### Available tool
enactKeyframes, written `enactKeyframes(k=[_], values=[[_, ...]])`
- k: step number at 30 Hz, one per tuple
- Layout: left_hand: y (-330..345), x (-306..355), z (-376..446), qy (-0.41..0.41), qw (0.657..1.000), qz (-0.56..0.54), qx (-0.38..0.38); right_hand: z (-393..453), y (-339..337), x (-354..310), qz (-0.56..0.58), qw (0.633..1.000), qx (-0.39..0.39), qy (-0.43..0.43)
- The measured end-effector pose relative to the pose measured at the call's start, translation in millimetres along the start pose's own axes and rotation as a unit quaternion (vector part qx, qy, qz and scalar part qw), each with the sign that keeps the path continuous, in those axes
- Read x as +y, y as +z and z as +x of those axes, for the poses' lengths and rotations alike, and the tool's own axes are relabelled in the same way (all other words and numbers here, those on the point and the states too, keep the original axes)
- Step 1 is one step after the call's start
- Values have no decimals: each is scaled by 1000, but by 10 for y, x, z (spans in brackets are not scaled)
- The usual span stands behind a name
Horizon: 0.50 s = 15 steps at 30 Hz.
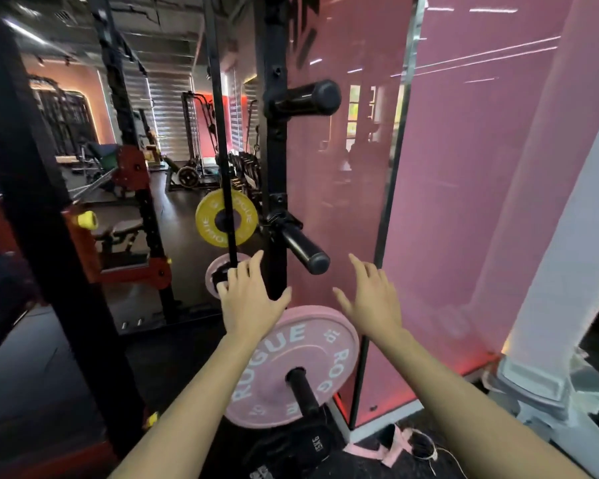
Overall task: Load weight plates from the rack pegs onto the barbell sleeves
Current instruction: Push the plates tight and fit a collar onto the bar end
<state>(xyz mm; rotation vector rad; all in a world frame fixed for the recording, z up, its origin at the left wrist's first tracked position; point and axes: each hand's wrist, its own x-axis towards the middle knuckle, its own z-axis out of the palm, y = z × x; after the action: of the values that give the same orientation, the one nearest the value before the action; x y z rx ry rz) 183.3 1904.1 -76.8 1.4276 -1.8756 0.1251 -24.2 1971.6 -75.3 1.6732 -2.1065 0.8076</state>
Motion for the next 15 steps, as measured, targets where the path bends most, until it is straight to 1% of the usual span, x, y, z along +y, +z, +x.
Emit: enactKeyframes(k=[4,6,10,15], values=[[353,-15,258,4,1000,6,-4,456,245,122,13,1000,-6,-5],[517,-39,405,-10,1000,18,-1,693,383,196,15,1000,-10,-19],[791,-28,745,-44,998,41,6,1189,691,306,41,997,-35,-54],[997,-33,1191,-59,995,83,14,1717,1063,217,73,988,-72,-118]])
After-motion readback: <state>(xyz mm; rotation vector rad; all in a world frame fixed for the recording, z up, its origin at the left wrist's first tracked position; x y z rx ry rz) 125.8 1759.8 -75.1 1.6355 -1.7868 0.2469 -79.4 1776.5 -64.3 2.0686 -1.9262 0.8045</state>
